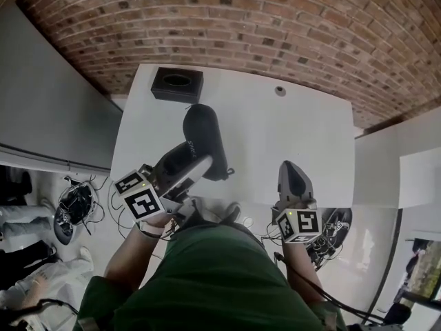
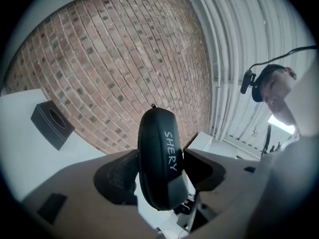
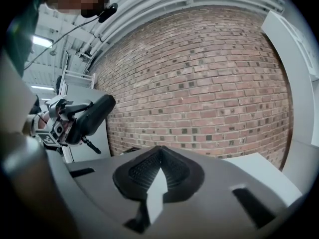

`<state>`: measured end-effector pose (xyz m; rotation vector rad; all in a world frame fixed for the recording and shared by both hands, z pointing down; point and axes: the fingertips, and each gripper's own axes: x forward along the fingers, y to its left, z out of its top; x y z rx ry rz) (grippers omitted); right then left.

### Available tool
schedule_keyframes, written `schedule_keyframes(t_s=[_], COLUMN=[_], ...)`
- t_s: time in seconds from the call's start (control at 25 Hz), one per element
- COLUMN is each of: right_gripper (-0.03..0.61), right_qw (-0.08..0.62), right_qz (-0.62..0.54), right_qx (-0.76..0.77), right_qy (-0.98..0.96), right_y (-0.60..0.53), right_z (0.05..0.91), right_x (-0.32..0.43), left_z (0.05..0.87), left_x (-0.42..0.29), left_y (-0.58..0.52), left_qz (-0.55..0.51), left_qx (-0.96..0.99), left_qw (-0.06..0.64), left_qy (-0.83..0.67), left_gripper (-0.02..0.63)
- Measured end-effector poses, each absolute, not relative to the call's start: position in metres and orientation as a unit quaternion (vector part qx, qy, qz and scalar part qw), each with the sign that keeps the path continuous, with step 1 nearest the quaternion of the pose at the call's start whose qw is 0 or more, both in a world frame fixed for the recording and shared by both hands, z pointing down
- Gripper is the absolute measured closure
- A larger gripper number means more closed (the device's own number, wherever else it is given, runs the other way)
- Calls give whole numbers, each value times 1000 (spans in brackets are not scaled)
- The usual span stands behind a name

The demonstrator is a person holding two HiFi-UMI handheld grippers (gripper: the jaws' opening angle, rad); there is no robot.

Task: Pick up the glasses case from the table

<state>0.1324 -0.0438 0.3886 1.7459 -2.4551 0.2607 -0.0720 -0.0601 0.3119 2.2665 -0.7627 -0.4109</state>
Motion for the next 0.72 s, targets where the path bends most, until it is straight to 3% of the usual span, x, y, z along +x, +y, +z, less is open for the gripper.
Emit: schedule_keyframes(t_s=[0.72], right_gripper=[575], right_qw=[71], right_qz=[87], right_qx=[570], right_qy=[-814], right_y=[-53], right_z=[394], right_x=[128], left_z=[317], left_x=[-69], left_y=[-67], left_qz=[-138], left_qx=[884], left_qw=[334], left_qy=[-296], left_gripper=[336])
